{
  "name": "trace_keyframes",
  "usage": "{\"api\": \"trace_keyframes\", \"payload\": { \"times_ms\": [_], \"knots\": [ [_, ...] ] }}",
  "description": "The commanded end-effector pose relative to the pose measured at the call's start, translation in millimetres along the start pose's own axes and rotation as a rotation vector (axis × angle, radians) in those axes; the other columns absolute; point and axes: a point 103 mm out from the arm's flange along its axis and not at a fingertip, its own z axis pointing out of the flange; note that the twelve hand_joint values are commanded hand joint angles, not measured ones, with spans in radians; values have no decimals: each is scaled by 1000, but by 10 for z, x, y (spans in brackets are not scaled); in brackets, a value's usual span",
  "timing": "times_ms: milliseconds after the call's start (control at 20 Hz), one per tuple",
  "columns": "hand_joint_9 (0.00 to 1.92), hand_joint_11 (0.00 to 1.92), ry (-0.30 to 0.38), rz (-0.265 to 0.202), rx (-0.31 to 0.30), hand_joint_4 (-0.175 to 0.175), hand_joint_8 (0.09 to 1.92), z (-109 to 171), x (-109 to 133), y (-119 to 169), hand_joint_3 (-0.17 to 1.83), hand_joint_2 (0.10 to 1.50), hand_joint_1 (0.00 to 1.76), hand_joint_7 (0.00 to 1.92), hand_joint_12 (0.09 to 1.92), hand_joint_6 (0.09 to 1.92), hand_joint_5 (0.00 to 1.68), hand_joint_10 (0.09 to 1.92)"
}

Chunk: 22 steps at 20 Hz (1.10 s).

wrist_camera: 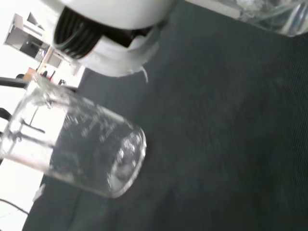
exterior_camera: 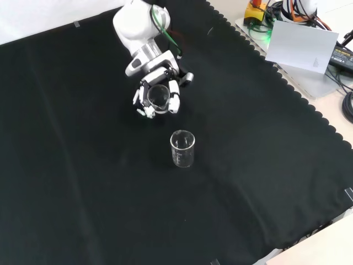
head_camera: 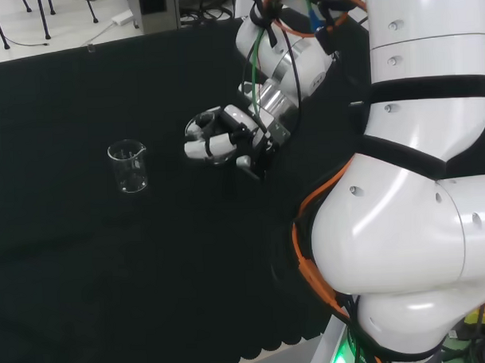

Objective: Pick up the beaker on the right.

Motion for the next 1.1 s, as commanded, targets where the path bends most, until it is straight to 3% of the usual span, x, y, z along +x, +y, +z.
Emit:
{"api": "trace_keyframes", "payload": {
  "times_ms": [50, 250, 550, 1100],
  "knots": [
    [1319, 711, -80, 5, -72, 175, 132, -422, 211, 9, 465, 762, 1109, 1560, 1131, 612, 1265, 221],
    [1468, 836, -110, 2, -67, 175, 87, -483, 292, -12, 576, 698, 1119, 1679, 1082, 626, 1281, 166],
    [1665, 1228, -134, -12, -37, 175, 87, -422, 393, -25, 639, 664, 1126, 1758, 871, 642, 1287, 156],
    [1689, 1279, -43, -66, -27, 175, 87, -526, 609, -108, 643, 660, 1128, 1768, 836, 637, 1292, 156]
  ]
}}
